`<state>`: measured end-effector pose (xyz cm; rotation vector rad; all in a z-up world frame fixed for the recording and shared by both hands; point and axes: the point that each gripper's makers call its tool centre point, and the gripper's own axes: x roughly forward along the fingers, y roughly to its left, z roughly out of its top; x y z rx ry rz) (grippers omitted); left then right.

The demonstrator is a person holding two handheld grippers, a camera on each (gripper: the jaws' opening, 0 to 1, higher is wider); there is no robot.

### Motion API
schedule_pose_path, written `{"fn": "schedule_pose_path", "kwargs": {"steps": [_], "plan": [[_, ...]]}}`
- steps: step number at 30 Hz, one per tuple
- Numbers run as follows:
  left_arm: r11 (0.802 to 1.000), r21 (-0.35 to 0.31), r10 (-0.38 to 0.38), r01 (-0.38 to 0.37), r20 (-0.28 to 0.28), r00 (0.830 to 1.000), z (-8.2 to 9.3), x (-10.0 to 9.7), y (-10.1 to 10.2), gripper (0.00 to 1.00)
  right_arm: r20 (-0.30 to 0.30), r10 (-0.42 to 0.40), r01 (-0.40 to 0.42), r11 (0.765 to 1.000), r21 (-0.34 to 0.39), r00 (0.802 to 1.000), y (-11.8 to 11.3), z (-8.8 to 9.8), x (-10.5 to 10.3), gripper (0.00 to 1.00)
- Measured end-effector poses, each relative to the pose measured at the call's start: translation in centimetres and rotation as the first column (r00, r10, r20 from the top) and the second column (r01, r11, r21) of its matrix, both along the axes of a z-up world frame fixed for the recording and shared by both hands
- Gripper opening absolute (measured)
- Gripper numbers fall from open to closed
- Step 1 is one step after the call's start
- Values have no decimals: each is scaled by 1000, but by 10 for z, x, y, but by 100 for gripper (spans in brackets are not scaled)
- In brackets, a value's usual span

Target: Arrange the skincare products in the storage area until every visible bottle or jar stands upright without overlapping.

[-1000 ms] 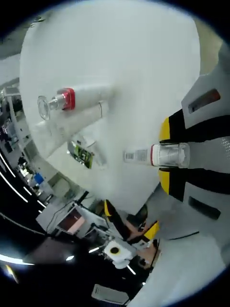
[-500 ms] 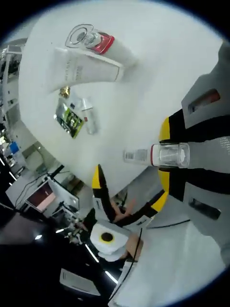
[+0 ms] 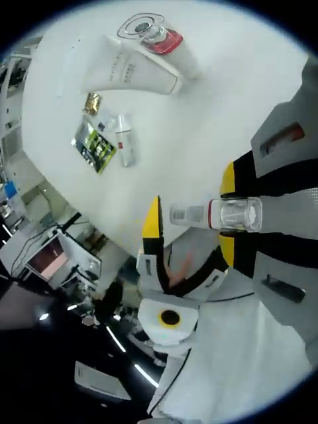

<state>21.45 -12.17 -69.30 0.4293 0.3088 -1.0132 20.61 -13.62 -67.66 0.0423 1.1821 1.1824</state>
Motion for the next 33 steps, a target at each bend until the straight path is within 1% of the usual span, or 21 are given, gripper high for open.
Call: {"fn": "schedule_pose_path", "kwargs": {"steps": [2, 6, 10, 15, 17, 18, 19, 20, 21, 22, 23, 24, 25, 26, 27, 28, 29, 30, 31, 32, 33], "plan": [[1000, 19, -17, 17, 13, 1000, -1, -1, -1, 54, -7, 10, -10, 1000, 4, 1000, 3, 2, -1, 19], [1000, 19, -17, 16, 27, 999, 0, 0, -2, 35, -9, 20, -20, 1000, 6, 1000, 8, 4, -3, 19], [1000, 25, 0, -1, 39, 999, 0, 3, 1, 27, -13, 11, -11, 1000, 12, 1000, 10, 4, -4, 19], [1000, -1, 0, 0, 31, 1000, 1, 2, 3, 30, -33, -26, 27, 999, 41, 999, 13, 8, -4, 19], [1000, -24, -5, 5, 9, 1000, 1, -1, 2, 29, -39, -50, 52, 996, 71, 998, 15, 13, -2, 19], [999, -35, -15, 16, 5, 1000, 3, -3, 1, 27, -37, -77, 81, 990, 117, 996, 21, 19, 1, 19], [998, -63, -14, 13, -6, 1000, 5, -4, 1, 27, -60, -100, 107, 986, 128, 993, 21, 22, 1, 19], [997, -78, -2, 1, -14, 1000, 7, -4, 2, 26, -68, -121, 130, 978, 164, 990, 23, 25, 4, 19], [996, -84, 1, -2, -17, 1000, 8, -3, 3, 26, -54, -128, 136, 970, 199, 990, 25, 28, 7, 20], [994, -111, 1, -5, -36, 999, 11, -3, 3, 26, -58, -138, 147, 964, 223, 989, 26, 31, 8, 20], [990, -140, 13, -22, -62, 998, 13, -2, 4, 26, -35, -142, 146, 952, 269, 989, 29, 36, 11, 21], [986, -167, 18, -31, -80, 997, 16, -1, 5, 25, 7, -150, 140, 940, 312, 989, 32, 41, 16, 21], [973, -226, 20, -50, -133, 991, 19, -1, 5, 25, 47, -174, 146, 922, 359, 984, 33, 48, 22, 21], [962, -264, 24, -67, -165, 986, 23, 0, 6, 25, 82, -189, 142, 908, 395, 979, 34, 54, 27, 22], [951, -299, 26, -82, -185, 982, 27, 1, 7, 25, 124, -219, 143, 883, 448, 968, 35, 66, 33, 25], [926, -362, 18, -105, -235, 972, 35, 0, 8, 25, 140, -245, 150, 864, 481, 959, 35, 75, 36, 31], [905, -406, 18, -128, -265, 964, 40, 1, 11, 25, 157, -272, 150, 832, 534, 949, 36, 89, 39, 36], [867, -474, 3, -150, -296, 955, 51, 2, 15, 25, 171, -287, 144, 812, 565, 942, 36, 98, 40, 40], [838, -521, -24, -161, -329, 944, 58, 1, 17, 25, 189, -303, 140, 797, 588, 934, 34, 107, 40, 41], [794, -579, -44, -185, -358, 933, 69, 2, 23, 25, 208, -308, 124, 785, 607, 929, 33, 113, 40, 40], [767, -613, -67, -188, -368, 927, 76, 2, 26, 25, 215, -318, 118, 768, 629, 923, 33, 119, 40, 40]]}}
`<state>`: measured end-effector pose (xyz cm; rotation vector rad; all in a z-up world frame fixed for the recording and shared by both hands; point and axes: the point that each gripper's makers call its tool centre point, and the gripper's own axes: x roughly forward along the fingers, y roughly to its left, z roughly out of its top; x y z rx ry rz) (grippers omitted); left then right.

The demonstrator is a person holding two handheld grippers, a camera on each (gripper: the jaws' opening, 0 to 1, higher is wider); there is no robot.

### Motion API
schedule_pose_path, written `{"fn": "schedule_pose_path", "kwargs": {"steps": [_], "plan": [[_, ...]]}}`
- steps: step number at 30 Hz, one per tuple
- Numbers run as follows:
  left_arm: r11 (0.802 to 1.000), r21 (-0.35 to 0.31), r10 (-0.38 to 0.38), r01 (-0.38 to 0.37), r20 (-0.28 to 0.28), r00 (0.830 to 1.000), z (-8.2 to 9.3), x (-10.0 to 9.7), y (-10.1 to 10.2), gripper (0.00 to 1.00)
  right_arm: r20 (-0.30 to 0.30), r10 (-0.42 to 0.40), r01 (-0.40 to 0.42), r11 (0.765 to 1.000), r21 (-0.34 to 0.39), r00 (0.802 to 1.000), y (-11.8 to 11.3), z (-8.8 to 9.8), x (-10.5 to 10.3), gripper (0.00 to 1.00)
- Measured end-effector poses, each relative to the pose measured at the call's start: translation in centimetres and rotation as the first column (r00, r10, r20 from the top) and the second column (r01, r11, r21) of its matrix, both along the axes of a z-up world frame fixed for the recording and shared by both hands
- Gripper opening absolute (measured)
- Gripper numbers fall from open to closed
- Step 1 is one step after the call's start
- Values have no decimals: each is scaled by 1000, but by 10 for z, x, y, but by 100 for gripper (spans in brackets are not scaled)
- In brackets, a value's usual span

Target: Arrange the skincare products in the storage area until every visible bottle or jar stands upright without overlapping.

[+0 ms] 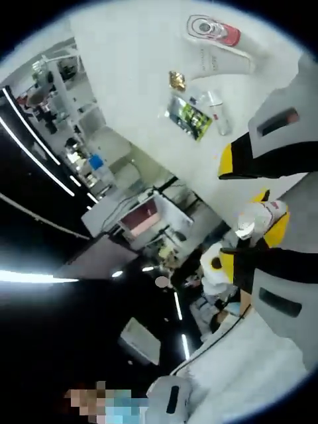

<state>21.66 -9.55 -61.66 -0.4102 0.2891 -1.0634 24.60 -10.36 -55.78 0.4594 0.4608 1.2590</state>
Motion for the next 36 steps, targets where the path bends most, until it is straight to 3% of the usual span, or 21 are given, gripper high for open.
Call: {"fn": "schedule_pose_path", "kwargs": {"steps": [4, 9, 14, 18, 19, 21, 23, 25, 28, 29, 30, 31, 32, 34, 36], "plan": [[985, -169, -55, 46, -53, 997, 32, -2, 15, 25, 15, -3, 1, 994, 113, 1000, -1, 21, -5, 39], [954, -286, -109, 85, -68, 992, 61, -7, 23, 25, 56, 16, -26, 986, 166, 998, 4, 36, -12, 39], [889, -423, -235, 178, -86, 968, 88, -20, 21, 25, 90, 96, -112, 976, 189, 991, 21, 49, -31, 41], [829, -501, -337, 248, -94, 937, 102, -32, 14, 25, 99, 159, -177, 962, 209, 982, 36, 59, -45, 44], [806, -525, -370, 271, -91, 924, 106, -36, 12, 25, 101, 169, -187, 959, 212, 980, 39, 61, -48, 44], [793, -537, -401, 289, -102, 910, 107, -37, 10, 25, 95, 198, -215, 951, 224, 976, 46, 66, -55, 45], [801, -509, -420, 314, -105, 901, 103, -41, 4, 25, 73, 219, -230, 944, 237, 973, 52, 69, -58, 45], [810, -481, -436, 335, -111, 893, 98, -45, -1, 25, 62, 229, -237, 952, 194, 971, 57, 64, -60, 42], [815, -460, -454, 353, -128, 882, 93, -50, -8, 24, 55, 226, -232, 958, 166, 972, 59, 59, -59, 25], [823, -450, -446, 347, -133, 885, 90, -49, -8, 24, 37, 225, -228, 954, 196, 974, 58, 63, -60, 22], [821, -454, -445, 347, -128, 886, 91, -49, -7, 24, 15, 189, -189, 966, 178, 982, 57, 59, -55, 21], [830, -448, -435, 332, -147, 888, 88, -46, -6, 24, -44, 179, -169, 972, 162, 983, 56, 54, -54, 21], [839, -436, -424, 327, -146, 894, 85, -44, -6, 24, -18, 175, -170, 974, 149, 984, 55, 53, -54, 20], [863, -398, -396, 311, -149, 906, 79, -40, -6, 24, -24, 136, -133, 987, 95, 990, 54, 46, -50, 20], [895, -370, -319, 248, -142, 937, 75, -28, -2, 24, -18, 73, -72, 996, 50, 997, 50, 41, -41, 19]]}}
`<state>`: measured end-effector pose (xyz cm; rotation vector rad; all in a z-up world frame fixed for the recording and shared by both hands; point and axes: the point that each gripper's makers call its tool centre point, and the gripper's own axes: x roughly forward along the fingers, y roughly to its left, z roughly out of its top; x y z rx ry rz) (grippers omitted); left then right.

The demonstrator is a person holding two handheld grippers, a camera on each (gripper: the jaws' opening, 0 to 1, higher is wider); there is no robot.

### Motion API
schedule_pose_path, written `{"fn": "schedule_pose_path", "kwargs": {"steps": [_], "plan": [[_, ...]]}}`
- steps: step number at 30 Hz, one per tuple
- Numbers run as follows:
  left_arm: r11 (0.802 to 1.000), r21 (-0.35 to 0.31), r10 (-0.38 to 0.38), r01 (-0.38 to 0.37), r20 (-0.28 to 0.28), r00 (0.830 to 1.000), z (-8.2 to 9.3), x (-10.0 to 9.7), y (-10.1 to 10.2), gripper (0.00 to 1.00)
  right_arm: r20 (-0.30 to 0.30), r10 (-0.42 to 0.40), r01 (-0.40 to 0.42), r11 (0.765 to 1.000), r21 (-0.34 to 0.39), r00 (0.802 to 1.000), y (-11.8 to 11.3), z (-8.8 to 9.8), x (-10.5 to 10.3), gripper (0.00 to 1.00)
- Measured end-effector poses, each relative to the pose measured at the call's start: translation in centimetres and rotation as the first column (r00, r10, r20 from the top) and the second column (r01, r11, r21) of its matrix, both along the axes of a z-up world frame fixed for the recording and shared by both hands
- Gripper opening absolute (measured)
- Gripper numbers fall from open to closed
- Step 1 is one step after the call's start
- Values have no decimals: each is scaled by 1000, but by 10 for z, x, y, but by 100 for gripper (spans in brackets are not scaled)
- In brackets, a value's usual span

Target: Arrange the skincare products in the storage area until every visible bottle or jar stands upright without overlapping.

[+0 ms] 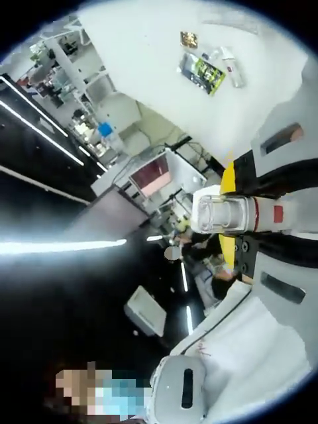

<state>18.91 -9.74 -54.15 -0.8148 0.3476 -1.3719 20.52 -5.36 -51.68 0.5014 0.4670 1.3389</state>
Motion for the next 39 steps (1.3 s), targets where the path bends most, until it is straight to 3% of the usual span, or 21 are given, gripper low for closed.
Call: {"fn": "schedule_pose_path", "kwargs": {"steps": [4, 7, 9, 11, 12, 14, 15, 16, 18, 21, 24, 25, 27, 29, 31, 32, 34, 35, 36, 37, 39], "plan": [[989, 106, 104, -105, 16, 994, -5, 15, 1, 24, 7, -102, 102, 994, -50, 995, -9, -5, 18, 19], [945, 238, 196, -224, 135, 971, -6, 28, 1, 25, -8, -181, 179, 980, -85, 983, -18, -9, 32, 19], [897, 340, 215, -282, 220, 951, -10, 33, -2, 24, -2, -225, 223, 965, -136, 974, -25, -16, 38, 19], [823, 443, 209, -357, 349, 914, -14, 38, -5, 22, 37, -264, 266, 940, -212, 964, -31, -26, 44, 19], [768, 500, 192, -400, 416, 889, -19, 40, -6, 22, 51, -300, 303, 922, -242, 953, -35, -30, 48, 19], [697, 567, 151, -439, 483, 863, -26, 42, -9, 23, 72, -326, 333, 901, -278, 943, -39, -36, 51, 19], [632, 612, 119, -476, 530, 840, -33, 43, -12, 24, 76, -360, 366, 887, -282, 930, -42, -38, 54, 19], [596, 629, 102, -499, 557, 824, -37, 43, -16, 25, 88, -372, 381, 879, -287, 924, -44, -39, 54, 19], [569, 636, 96, -521, 578, 810, -41, 45, -21, 27, 79, -409, 414, 868, -274, 909, -47, -40, 56, 19], [543, 647, 167, -535, 542, 824, -54, 49, -22, 29, 113, -460, 473, 834, -284, 881, -52, -42, 57, 19], [496, 658, 217, -566, 537, 815, -58, 55, -17, 25, 146, -503, 523, 801, -289, 852, -56, -45, 55, 19], [508, 655, 230, -560, 523, 821, -59, 55, -20, 24, 160, -514, 538, 789, -297, 843, -57, -45, 54, 19], [508, 666, 227, -546, 508, 831, -62, 53, -21, 23, 179, -524, 553, 777, -300, 833, -57, -46, 54, 19], [503, 677, 216, -538, 504, 836, -64, 53, -19, 23, 215, -485, 530, 791, -306, 848, -54, -48, 52, 20], [549, 660, 215, -513, 481, 850, -63, 53, -18, 23, 213, -488, 532, 796, -289, 847, -55, -46, 52, 20], [576, 656, 232, -488, 441, 867, -65, 52, -18, 22, 211, -446, 491, 824, -284, 870, -52, -46, 49, 20], [628, 629, 226, -458, 416, 881, -63, 49, -22, 22, 212, -436, 481, 833, -274, 875, -55, -46, 49, 20], [646, 617, 234, -448, 398, 887, -60, 46, -26, 22, 230, -378, 429, 870, -245, 897, -51, -42, 44, 21], [688, 601, 225, -407, 356, 907, -59, 43, -28, 22, 230, -357, 410, 876, -254, 906, -53, -43, 41, 21], [715, 585, 218, -384, 336, 917, -56, 40, -29, 22, 243, -334, 388, 895, -221, 911, -55, -37, 39, 22], [742, 547, 195, -387, 376, 906, -47, 37, -32, 22, 270, -246, 302, 934, -193, 931, -54, -31, 30, 23]]}}
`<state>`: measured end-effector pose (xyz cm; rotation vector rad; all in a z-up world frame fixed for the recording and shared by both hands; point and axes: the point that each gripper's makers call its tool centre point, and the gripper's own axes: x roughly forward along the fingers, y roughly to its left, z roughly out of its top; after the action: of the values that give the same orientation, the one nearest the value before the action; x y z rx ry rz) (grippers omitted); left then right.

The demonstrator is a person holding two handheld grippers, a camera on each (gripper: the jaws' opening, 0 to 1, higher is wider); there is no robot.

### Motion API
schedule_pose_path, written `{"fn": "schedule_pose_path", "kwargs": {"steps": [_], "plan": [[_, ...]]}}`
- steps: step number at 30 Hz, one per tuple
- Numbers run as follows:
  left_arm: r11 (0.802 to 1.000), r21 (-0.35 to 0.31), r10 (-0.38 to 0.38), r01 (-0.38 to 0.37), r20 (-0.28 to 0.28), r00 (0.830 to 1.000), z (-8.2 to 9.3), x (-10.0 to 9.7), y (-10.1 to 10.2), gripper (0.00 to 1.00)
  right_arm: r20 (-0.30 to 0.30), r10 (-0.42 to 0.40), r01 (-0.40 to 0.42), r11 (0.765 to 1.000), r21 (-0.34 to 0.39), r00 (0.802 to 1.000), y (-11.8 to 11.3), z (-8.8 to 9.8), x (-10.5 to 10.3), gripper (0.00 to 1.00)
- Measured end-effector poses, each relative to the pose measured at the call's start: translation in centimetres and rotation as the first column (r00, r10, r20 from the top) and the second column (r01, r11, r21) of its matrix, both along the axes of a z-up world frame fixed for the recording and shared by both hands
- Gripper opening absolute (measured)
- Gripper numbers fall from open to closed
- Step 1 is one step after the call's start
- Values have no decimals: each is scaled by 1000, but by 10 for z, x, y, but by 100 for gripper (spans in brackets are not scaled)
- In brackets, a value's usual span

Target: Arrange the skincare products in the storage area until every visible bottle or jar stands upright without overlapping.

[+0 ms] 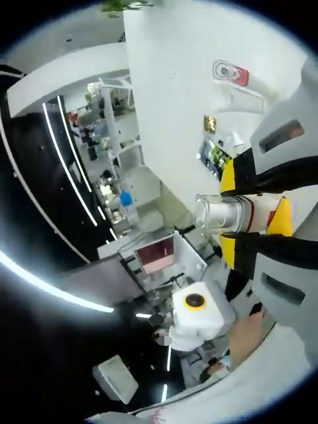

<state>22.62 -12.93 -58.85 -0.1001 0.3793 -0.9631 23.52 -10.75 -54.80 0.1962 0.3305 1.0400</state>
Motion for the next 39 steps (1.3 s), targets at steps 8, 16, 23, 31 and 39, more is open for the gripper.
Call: {"fn": "schedule_pose_path", "kwargs": {"steps": [8, 16, 23, 31, 39], "plan": [[981, -75, -173, 180, 90, 981, 22, -18, -24, 22, 94, 275, -274, 961, -30, 957, -20, 21, -22, 23], [970, -40, -235, 241, 126, 964, 14, -14, -46, 22, 182, 418, -376, 898, -228, 890, -39, 13, -24, 22], [973, 94, -221, 209, 147, 964, -12, 3, -61, 22, 225, 422, -344, 884, -317, 878, -52, -9, -16, 21], [962, 162, -238, 219, 104, 966, -41, 12, -74, 21, 190, 402, -322, 881, -347, 896, -65, -40, -3, 21], [926, 277, -280, 256, 48, 959, -88, 29, -75, 21, 126, 336, -265, 881, -392, 933, -69, -84, 15, 21]]}}
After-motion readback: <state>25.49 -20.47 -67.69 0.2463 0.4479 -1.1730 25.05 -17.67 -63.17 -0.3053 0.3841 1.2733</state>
